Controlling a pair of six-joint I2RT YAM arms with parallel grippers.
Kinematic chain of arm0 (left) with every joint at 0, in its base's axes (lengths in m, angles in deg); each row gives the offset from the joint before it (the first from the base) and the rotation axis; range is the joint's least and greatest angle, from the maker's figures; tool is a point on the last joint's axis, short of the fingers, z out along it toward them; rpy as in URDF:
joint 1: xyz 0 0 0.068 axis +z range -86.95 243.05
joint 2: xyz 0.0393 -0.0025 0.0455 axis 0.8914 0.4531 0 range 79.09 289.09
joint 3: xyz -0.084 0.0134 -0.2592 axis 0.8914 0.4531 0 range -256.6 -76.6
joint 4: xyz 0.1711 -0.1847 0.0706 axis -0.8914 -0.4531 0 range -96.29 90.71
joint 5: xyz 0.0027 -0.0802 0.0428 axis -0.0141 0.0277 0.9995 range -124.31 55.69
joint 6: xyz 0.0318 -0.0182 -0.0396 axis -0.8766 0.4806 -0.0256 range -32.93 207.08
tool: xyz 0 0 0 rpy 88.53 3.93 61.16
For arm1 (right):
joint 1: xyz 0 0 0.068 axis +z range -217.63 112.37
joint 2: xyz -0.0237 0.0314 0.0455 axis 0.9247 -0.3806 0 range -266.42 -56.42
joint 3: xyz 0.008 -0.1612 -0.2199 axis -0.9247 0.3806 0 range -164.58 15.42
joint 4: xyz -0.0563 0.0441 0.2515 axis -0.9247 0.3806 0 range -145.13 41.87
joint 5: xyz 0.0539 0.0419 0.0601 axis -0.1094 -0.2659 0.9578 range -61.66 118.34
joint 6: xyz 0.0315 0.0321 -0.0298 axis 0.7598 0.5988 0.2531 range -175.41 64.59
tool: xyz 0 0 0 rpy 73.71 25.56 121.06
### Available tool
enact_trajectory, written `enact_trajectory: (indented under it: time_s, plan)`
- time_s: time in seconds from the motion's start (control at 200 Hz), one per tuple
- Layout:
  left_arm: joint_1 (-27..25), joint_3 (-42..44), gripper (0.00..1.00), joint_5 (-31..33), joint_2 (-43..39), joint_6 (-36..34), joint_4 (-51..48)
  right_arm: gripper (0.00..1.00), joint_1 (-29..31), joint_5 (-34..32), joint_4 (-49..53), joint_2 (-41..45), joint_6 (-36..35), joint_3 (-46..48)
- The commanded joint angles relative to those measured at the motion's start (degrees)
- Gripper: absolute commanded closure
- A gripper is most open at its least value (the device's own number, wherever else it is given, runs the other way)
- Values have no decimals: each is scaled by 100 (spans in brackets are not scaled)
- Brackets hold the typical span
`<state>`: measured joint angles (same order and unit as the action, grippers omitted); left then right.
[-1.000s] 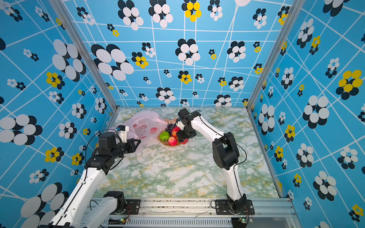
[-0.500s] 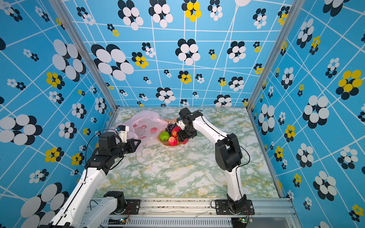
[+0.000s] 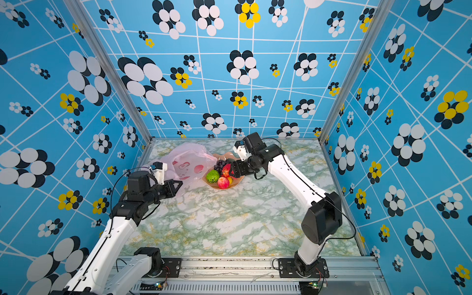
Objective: Place the fruits into the plastic bag
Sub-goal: 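Lift the red fruit with the right gripper up and away from the bowl, then carry the red fruit with the right gripper to the bag mouth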
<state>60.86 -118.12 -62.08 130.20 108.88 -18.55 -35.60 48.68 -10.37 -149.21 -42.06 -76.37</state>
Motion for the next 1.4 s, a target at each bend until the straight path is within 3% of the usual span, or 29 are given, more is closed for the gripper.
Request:
enact_trajectory:
  time_s: [0.0, 0.345, 0.58, 0.97, 1.395]
  plan:
    - [59, -4, 100, -159, 18, 1, 28, 46, -26, 304, -757, 590, 697, 474]
    - [101, -41, 100, -205, 112, 55, -95, 48, -4, -224, -2278, 2444, 2265, 2010]
    - [75, -6, 100, -225, 14, 69, -111, 48, -4, -180, -2333, 2871, 2582, 2026]
    - [9, -6, 100, -150, -114, -61, -124, 49, -2, 757, -1961, 1690, 2467, 386]
    - [-11, 122, 100, -694, -167, 61, 404, 49, 408, 1117, -2233, 513, 2331, -183]
